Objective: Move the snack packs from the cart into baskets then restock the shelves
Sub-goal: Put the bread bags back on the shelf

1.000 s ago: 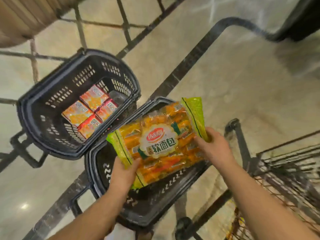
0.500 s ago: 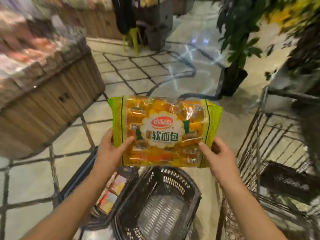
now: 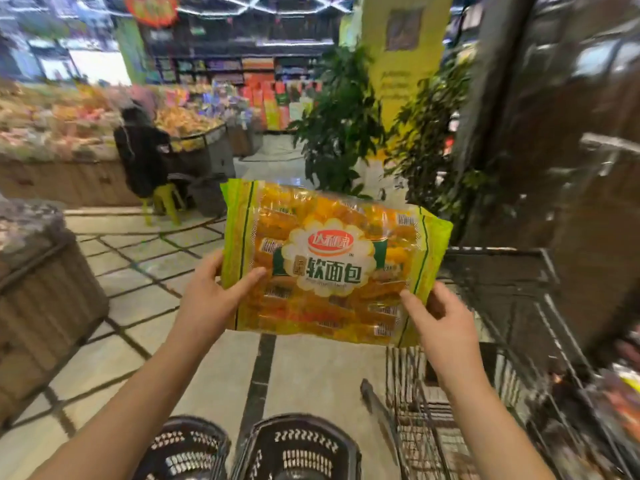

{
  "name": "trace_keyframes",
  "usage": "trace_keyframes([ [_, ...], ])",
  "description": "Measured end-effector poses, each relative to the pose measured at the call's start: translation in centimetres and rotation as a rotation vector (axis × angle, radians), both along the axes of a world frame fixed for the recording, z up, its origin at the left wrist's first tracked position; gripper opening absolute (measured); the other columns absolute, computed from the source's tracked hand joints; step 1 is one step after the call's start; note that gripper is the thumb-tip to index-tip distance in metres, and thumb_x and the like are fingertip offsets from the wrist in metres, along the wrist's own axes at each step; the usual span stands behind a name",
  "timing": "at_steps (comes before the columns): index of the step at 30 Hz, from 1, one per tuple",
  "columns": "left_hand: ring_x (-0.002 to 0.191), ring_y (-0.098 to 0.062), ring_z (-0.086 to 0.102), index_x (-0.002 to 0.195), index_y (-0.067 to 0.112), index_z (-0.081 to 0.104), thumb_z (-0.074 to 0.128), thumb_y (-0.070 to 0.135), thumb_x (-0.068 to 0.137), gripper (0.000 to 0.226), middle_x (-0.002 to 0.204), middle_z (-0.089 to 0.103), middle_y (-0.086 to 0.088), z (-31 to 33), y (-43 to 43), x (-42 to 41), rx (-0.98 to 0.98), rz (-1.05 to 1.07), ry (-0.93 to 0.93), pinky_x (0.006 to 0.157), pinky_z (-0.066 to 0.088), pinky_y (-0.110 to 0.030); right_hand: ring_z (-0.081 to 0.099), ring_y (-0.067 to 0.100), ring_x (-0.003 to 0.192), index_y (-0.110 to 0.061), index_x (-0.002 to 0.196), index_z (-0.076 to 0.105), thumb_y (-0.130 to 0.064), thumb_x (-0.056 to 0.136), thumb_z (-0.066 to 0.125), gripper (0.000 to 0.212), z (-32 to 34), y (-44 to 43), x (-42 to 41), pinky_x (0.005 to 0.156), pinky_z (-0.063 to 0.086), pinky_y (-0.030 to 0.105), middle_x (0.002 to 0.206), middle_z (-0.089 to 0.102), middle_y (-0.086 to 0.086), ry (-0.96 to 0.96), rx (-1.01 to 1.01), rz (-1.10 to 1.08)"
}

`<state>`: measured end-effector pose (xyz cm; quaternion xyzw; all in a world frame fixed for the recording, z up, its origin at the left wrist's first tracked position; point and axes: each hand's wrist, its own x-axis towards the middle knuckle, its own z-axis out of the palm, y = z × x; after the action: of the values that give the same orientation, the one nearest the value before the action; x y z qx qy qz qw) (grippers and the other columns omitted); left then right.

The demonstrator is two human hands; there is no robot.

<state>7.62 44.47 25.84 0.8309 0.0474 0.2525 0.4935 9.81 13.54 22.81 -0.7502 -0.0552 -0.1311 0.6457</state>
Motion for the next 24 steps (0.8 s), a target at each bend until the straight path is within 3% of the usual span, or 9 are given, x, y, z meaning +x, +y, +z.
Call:
trace_keyframes([
  [2,0.109,-0.008,0.066,0.109,0.059,0.062,0.077,0.048,0.086,0.03,0.116,0.07,0.016,0.6,-0.8,-0.2,-0.002,-0.102,-0.008,0.091,0.057,-0.042,0.068,-0.002,0.096,-0.033,0.11,0.071,-0.027,0.098,0.065,0.014,0.7,-0.9,-2.7,0.078,0.051,0.017,0.1,0.074,-0.023,-0.018,0.009,-0.08],
  [5,0.108,-0.008,0.068,0.105,0.065,0.062,0.077,0.049,0.087,0.028,0.114,0.072,0.017,0.8,-2.5,-0.7,-0.012,-0.233,-0.027,0.093,0.058,-0.046,0.066,0.002,0.107,-0.031,0.12,0.07,-0.034,0.097,0.066,0.024,1.2,-2.6,-7.0,0.094,0.053,0.03,0.112,0.073,-0.021,-0.044,-0.016,-0.224],
  [7,0.105,-0.006,0.069,0.105,0.059,0.064,0.077,0.045,0.087,0.026,0.112,0.073,0.015,0.6,-4.4,-1.2,-0.031,-0.33,-0.033,0.091,0.058,-0.041,0.061,0.003,0.115,-0.028,0.13,0.066,-0.042,0.094,0.068,0.038,0.9,-4.0,-10.0,0.104,0.048,0.034,0.123,0.067,-0.023,-0.021,-0.016,-0.336],
  [11,0.092,0.01,0.066,0.101,0.05,0.061,0.077,0.035,0.089,0.025,0.105,0.07,0.016,0.8,-10.1,-3.2,-0.042,-0.519,-0.02,0.076,0.053,-0.013,0.06,0.011,0.125,-0.028,0.138,0.06,-0.071,0.079,0.067,0.073,1.0,-7.5,-17.5,0.108,0.048,0.045,0.136,0.064,-0.013,0.02,-0.061,-0.576],
  [15,0.103,-0.007,0.069,0.109,0.047,0.063,0.078,0.043,0.088,0.027,0.114,0.072,0.011,0.9,-16.7,-5.6,-0.033,-0.699,0.003,0.089,0.058,-0.037,0.058,0.011,0.127,-0.026,0.138,0.061,-0.062,0.086,0.069,0.064,1.4,-11.5,-25.5,0.111,0.046,0.046,0.138,0.063,-0.01,0.028,-0.055,-0.765],
  [17,0.098,0.004,0.068,0.116,0.042,0.062,0.078,0.041,0.088,0.033,0.111,0.071,0.016,0.8,-20.4,-7.4,-0.019,-0.779,0.007,0.086,0.057,-0.031,0.052,0.012,0.134,-0.027,0.146,0.053,-0.065,0.086,0.067,0.072,1.4,-13.6,-29.4,0.116,0.04,0.042,0.147,0.054,-0.01,0.046,-0.037,-0.847],
  [19,0.089,0.016,0.064,0.118,0.039,0.061,0.077,0.04,0.089,0.033,0.105,0.07,0.021,0.7,-24.2,-9.8,0.008,-0.85,0.016,0.079,0.052,-0.02,0.045,0.013,0.14,-0.022,0.152,0.045,-0.052,0.092,0.067,0.071,1.1,-15.8,-33.4,0.116,0.034,0.034,0.152,0.048,-0.008,0.051,-0.031,-0.946],
  [24,0.085,0.023,0.06,0.119,0.037,0.062,0.075,0.037,0.091,0.031,0.101,0.068,0.023,-0.7,-33.5,-16.0,0.037,-1.021,0.07,0.065,0.044,-0.004,0.045,0.013,0.139,-0.018,0.151,0.045,-0.048,0.092,0.069,0.07,0.0,-21.4,-42.8,0.113,0.034,0.03,0.152,0.049,-0.004,0.075,-0.011,-1.115],
])
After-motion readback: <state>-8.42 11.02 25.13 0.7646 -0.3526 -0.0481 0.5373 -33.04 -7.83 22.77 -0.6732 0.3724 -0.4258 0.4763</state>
